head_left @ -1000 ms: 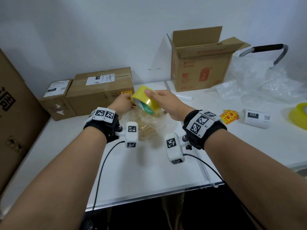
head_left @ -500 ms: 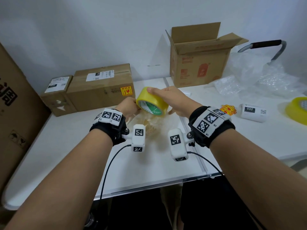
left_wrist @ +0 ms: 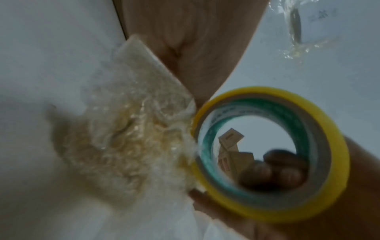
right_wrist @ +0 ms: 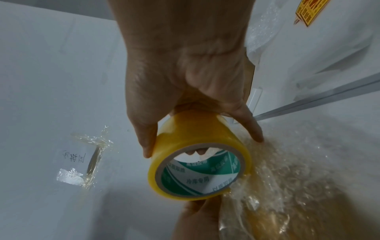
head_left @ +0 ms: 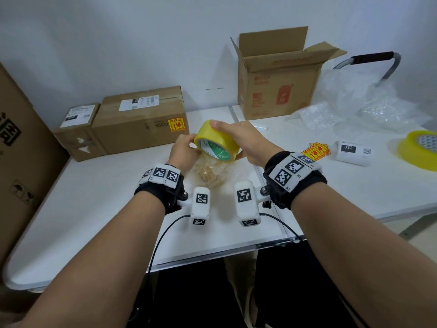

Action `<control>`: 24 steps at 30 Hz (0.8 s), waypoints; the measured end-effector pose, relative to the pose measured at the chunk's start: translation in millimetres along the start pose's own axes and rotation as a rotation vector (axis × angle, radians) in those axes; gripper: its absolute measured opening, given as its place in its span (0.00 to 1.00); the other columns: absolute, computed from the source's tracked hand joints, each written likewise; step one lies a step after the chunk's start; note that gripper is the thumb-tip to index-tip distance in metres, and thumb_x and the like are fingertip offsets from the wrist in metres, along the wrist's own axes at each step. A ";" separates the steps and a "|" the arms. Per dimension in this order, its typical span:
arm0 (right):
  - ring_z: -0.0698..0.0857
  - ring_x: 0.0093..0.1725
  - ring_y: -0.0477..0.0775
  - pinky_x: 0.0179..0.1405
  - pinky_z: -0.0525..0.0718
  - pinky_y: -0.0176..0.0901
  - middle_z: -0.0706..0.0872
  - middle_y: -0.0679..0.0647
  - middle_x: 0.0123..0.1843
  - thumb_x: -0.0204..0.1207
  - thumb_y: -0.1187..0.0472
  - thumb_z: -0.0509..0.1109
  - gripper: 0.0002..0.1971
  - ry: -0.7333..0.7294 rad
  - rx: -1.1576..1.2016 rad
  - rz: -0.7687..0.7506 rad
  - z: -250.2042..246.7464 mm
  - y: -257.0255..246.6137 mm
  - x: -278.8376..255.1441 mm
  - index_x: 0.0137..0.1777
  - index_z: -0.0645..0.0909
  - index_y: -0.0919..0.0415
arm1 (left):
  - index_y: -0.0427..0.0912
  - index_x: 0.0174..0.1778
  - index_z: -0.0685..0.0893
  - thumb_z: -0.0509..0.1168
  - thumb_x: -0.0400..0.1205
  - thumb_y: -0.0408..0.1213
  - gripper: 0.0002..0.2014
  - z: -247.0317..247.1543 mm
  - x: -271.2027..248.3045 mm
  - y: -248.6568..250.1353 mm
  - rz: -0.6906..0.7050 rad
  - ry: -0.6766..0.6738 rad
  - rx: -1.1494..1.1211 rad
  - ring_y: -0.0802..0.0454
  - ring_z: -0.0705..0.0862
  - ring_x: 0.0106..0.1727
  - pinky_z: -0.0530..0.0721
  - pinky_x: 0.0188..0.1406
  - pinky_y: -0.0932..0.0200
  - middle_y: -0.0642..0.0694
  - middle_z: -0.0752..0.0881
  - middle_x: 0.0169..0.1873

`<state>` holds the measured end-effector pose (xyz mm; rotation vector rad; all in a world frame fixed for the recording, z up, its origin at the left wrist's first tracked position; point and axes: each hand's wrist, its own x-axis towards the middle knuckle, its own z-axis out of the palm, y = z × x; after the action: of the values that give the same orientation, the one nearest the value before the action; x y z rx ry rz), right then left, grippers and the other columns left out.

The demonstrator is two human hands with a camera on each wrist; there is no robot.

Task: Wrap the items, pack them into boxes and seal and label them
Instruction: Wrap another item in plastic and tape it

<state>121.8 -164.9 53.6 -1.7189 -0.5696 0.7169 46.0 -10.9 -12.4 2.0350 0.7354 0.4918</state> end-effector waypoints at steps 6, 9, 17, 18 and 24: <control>0.88 0.54 0.66 0.59 0.84 0.68 0.88 0.62 0.54 0.70 0.36 0.74 0.27 0.028 -0.023 0.006 3.0 -6.0 5.6 0.53 0.82 0.61 | 0.44 0.61 0.87 0.59 0.85 0.31 0.14 -13.9 -16.7 0.8 0.024 -0.102 0.054 0.49 0.77 0.69 0.73 0.67 0.53 0.47 0.78 0.69; 0.87 0.52 0.63 0.56 0.85 0.65 0.86 0.59 0.55 0.71 0.36 0.73 0.29 0.023 -0.045 0.000 7.8 -9.5 9.4 0.58 0.81 0.61 | 0.58 0.73 0.79 0.65 0.83 0.46 0.20 -31.3 -25.3 1.3 -0.143 -0.317 -0.026 0.55 0.68 0.76 0.70 0.66 0.44 0.63 0.61 0.81; 0.86 0.49 0.59 0.49 0.85 0.55 0.87 0.59 0.55 0.72 0.34 0.70 0.31 0.013 -0.116 -0.021 19.6 -14.2 20.5 0.59 0.81 0.64 | 0.54 0.72 0.61 0.77 0.70 0.59 0.42 5.6 -30.1 -5.4 -0.163 -0.174 0.008 0.45 0.80 0.66 0.85 0.58 0.36 0.52 0.73 0.71; 0.87 0.49 0.58 0.47 0.84 0.51 0.87 0.61 0.56 0.73 0.35 0.70 0.31 0.009 -0.124 -0.033 19.8 -13.6 21.8 0.59 0.82 0.64 | 0.54 0.70 0.62 0.78 0.69 0.59 0.40 9.3 -28.4 -7.8 -0.145 -0.132 -0.010 0.45 0.81 0.66 0.85 0.60 0.37 0.49 0.76 0.69; 0.85 0.52 0.55 0.56 0.81 0.54 0.86 0.64 0.61 0.76 0.34 0.66 0.33 -0.104 -0.102 -0.056 15.7 -5.7 28.9 0.60 0.83 0.66 | 0.64 0.70 0.63 0.73 0.71 0.61 0.35 3.1 -20.0 -16.9 -0.165 -0.109 -0.044 0.43 0.87 0.53 0.88 0.53 0.39 0.45 0.83 0.61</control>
<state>130.7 -132.9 51.3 -1.7604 -0.7342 0.7515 27.7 -18.9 -29.6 1.9247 0.8106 0.2976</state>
